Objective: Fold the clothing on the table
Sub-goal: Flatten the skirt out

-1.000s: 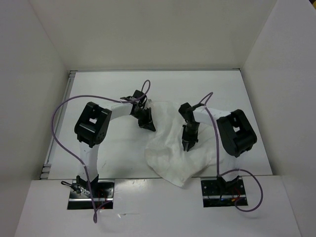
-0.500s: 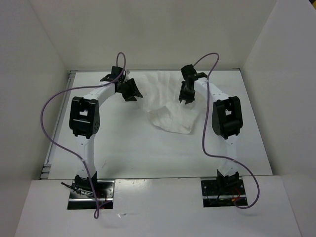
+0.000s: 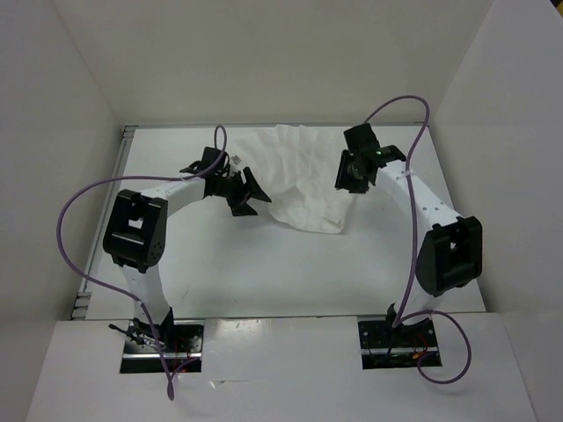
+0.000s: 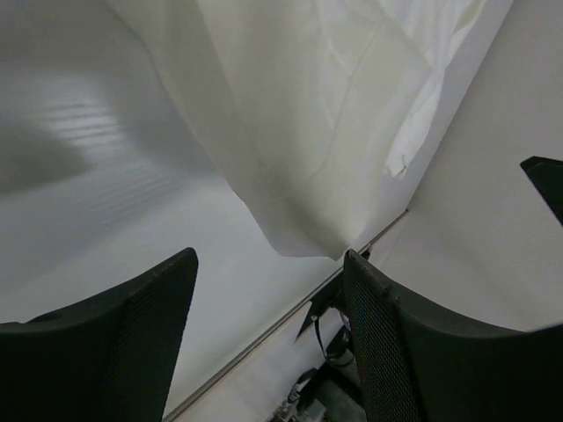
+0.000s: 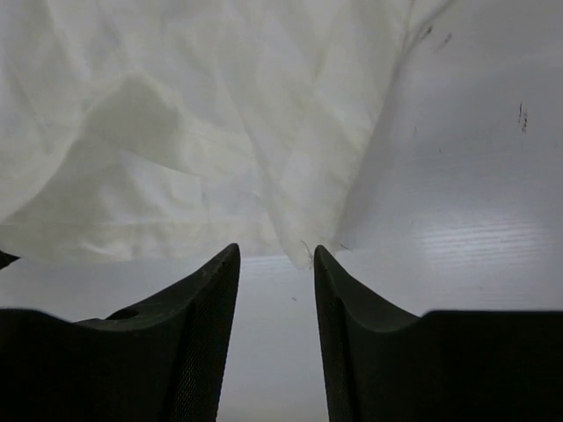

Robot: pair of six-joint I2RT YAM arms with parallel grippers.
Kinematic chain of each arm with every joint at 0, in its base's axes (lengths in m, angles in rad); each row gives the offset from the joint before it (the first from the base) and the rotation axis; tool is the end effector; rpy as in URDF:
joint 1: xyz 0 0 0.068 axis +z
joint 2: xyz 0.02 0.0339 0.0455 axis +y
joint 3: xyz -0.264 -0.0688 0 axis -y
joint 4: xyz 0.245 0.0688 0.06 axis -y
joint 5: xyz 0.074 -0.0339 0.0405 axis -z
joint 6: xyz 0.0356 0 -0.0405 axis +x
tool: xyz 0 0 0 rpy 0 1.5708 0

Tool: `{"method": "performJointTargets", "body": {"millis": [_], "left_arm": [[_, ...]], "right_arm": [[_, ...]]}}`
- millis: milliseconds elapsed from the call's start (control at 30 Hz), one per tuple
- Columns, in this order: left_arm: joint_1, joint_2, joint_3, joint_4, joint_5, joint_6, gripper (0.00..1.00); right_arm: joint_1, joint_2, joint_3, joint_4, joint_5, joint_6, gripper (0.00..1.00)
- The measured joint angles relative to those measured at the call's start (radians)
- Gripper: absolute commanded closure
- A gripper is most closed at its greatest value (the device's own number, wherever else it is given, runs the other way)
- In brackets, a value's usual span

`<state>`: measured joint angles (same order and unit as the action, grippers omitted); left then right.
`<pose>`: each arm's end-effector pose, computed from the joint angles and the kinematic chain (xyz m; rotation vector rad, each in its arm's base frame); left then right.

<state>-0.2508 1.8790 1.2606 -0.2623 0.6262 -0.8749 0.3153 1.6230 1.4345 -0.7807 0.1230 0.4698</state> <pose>0.3823 -0.1195 0.1926 -0.5142 2.5870 -1.2199 0.3318 0.1036 0.3000 0.2440 2.5247 0.1567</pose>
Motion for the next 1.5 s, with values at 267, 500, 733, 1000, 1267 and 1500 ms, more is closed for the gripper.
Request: {"method": "performJointTargets", "body": {"millis": [267, 500, 733, 1000, 1267, 1500], "left_arm": [[-0.014, 0.048, 0.002, 0.037, 0.008, -0.103, 0.25], [-0.013, 0.048, 0.053, 0.042, -0.026, -0.124, 0.35], [-0.013, 0.06, 0.11, 0.027, -0.071, -0.12, 0.33], [-0.014, 0.059, 0.11, 0.006, -0.105, -0.12, 0.36], [-0.036, 0.068, 0.106, 0.003, -0.09, -0.121, 1.0], [-0.056, 0.061, 0.056, 0.026, -0.071, -0.115, 1.0]], "right_arm": [[0.0, -0.061, -0.076, -0.029, 0.029, 0.0, 0.54], [0.0, -0.13, -0.083, -0.029, 0.046, 0.0, 0.54], [0.0, -0.13, -0.106, -0.031, 0.043, 0.0, 0.54], [0.0, -0.13, -0.128, -0.031, 0.036, 0.004, 0.54], [0.0, -0.13, -0.154, -0.028, 0.034, 0.006, 0.48], [-0.026, -0.06, -0.219, -0.021, -0.039, 0.035, 0.43]]}}
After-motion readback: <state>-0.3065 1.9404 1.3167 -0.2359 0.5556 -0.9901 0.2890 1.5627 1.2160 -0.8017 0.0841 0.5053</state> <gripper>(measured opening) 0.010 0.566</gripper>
